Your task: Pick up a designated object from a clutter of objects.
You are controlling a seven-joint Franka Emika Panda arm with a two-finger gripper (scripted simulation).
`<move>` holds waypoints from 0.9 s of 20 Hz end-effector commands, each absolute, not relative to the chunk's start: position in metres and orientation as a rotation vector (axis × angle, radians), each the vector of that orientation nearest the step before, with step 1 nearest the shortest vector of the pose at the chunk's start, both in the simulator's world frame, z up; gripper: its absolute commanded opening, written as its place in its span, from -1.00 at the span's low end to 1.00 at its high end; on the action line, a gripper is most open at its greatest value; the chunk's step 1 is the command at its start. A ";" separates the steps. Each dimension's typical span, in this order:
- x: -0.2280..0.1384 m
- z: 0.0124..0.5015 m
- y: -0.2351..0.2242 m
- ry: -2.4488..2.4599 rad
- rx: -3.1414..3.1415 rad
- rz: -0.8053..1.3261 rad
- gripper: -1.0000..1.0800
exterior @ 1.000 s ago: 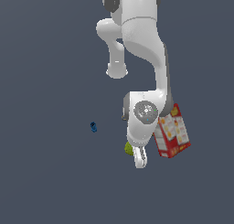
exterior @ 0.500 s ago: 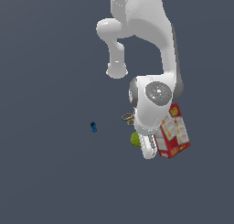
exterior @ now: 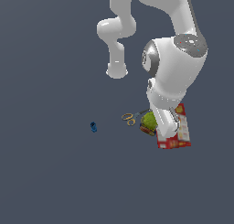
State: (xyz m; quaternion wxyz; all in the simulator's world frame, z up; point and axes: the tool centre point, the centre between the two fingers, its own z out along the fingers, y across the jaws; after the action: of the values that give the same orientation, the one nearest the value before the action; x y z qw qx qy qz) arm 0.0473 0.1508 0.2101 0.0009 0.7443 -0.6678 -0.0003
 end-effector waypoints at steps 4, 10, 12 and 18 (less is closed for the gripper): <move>0.027 0.273 0.177 -2.098 2.337 0.003 -1.00; 0.006 0.338 0.205 -2.098 2.337 0.003 -1.00; 0.000 0.359 0.214 -2.098 2.337 0.003 -1.00; -0.013 0.407 0.235 -2.098 2.338 0.002 -1.00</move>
State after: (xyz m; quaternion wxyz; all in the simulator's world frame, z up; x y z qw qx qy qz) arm -0.0101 0.2305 0.3948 0.0006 0.7445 -0.6676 0.0006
